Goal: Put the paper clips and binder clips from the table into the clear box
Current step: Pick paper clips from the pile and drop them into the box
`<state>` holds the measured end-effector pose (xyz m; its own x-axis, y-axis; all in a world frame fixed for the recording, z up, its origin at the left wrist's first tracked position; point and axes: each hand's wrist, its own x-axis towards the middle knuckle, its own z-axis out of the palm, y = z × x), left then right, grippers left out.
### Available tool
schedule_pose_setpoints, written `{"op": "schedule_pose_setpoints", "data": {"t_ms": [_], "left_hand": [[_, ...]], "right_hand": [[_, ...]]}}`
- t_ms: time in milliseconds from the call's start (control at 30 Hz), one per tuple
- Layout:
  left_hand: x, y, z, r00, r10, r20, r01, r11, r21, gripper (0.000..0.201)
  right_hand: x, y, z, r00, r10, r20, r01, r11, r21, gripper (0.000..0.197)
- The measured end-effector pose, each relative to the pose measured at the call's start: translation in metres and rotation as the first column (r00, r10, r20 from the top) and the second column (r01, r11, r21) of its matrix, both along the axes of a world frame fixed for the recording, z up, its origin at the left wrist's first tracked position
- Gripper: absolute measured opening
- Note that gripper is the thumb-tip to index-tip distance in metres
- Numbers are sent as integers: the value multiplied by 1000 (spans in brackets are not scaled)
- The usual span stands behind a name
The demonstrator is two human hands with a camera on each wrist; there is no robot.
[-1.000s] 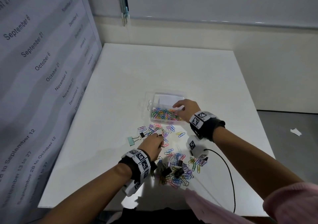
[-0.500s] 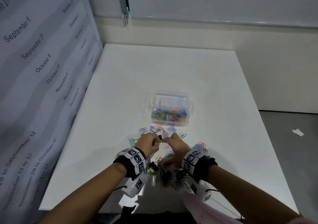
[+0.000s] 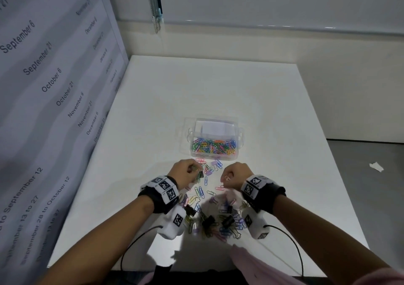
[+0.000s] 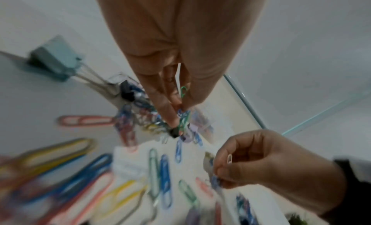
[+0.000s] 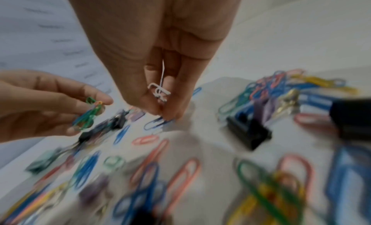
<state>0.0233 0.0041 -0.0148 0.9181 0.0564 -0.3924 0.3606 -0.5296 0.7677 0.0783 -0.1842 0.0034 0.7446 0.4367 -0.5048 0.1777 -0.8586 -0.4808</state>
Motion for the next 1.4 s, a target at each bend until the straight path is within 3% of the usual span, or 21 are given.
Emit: {"op": "schedule_pose_setpoints", "data": {"t_ms": [200, 367, 533, 700, 833, 933, 1000, 1133, 1267, 1400], "left_hand": [[47, -2, 22, 993, 104, -58, -114, 966, -232, 25], [79, -5, 30, 975, 202, -92, -221, 924, -312, 26], [84, -5, 29, 953, 272, -132, -302, 883, -360, 34], [61, 5, 42, 990, 136, 30, -127, 972, -196, 36], [34, 9, 38, 996, -61, 67, 64, 997, -40, 26], [19, 8, 29, 966, -257, 14, 250, 950, 187, 23], [11, 6, 21, 933, -353, -64, 354, 877, 324, 29], [-3, 7, 7, 958, -284, -49, 281, 884, 375, 31], [-25, 13, 1, 983, -184, -17, 178, 920, 349, 30], [-49, 19, 2, 966, -213, -148, 252, 905, 342, 51]], "right_hand": [[33, 0, 26, 983, -171, 71, 162, 980, 118, 13], [58, 16, 46, 934, -326, 148, 273, 916, 294, 20], [57, 23, 49, 947, -276, 167, 226, 937, 268, 26], [36, 13, 40, 977, -146, 155, 116, 975, 192, 24], [20, 1, 17, 992, 80, 103, -77, 996, -37, 27], [10, -3, -2, 974, 209, 88, -190, 964, -186, 38], [1, -5, -11, 968, 210, 135, -185, 967, -175, 41], [-19, -6, -21, 967, 171, 188, -167, 985, -36, 35], [-37, 2, -27, 987, 119, 109, -128, 989, 75, 36], [-47, 15, -27, 987, 149, 64, -156, 981, 119, 42]]}}
